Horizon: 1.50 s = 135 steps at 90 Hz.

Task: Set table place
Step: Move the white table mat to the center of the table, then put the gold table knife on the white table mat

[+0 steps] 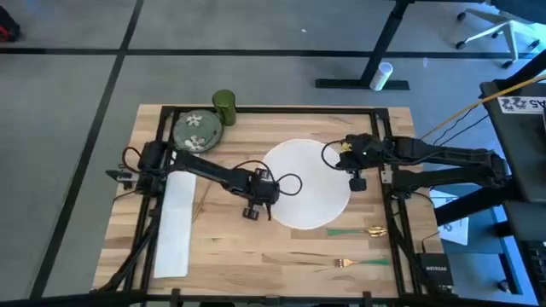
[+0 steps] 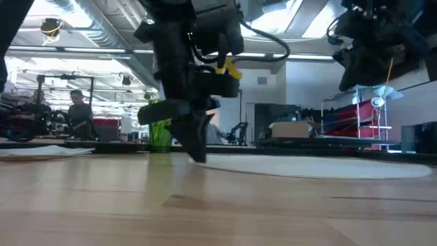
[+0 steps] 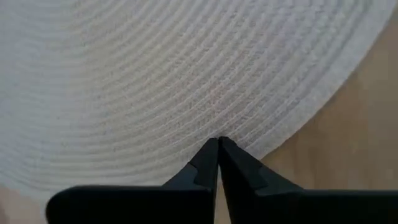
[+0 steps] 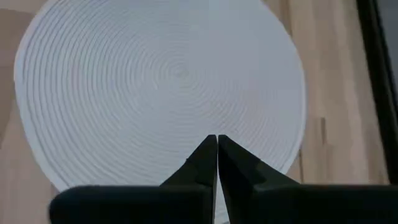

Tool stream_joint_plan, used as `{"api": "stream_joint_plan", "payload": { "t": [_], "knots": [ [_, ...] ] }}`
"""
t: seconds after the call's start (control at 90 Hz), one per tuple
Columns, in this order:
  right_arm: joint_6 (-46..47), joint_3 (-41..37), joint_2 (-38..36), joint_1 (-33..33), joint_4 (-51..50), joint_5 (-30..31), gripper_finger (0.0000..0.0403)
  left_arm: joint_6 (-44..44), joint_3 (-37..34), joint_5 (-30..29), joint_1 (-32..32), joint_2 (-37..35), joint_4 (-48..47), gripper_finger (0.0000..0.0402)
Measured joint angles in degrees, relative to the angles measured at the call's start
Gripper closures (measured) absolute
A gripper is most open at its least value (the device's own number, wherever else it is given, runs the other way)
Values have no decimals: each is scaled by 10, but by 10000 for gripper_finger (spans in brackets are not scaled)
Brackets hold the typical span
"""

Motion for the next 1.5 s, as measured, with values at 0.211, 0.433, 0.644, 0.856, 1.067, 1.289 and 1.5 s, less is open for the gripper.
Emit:
{"api": "stream_joint_plan", "payload": {
  "t": [0.211,0.433,0.644,0.856,1.067,1.289,1.5],
  "knots": [
    [31,-74,11,0,65,-1,403,-29,-7,2,-2,-44,-33,402],
    [62,-152,33,1,131,-20,403,-64,-7,-8,-13,-69,-79,402],
    [82,-190,67,22,190,-36,403,-153,-6,-50,-21,-72,-210,402],
    [96,-193,84,62,232,-36,403,-250,-11,-62,-32,-78,-301,402],
    [101,-193,84,92,296,-32,403,-351,-11,-94,-38,-109,-371,402],
    [101,-193,84,106,346,-48,403,-407,-11,-94,-51,-158,-401,402],
    [72,-193,84,120,419,-56,403,-414,-11,-105,-72,-215,-398,401]
  ]
}}
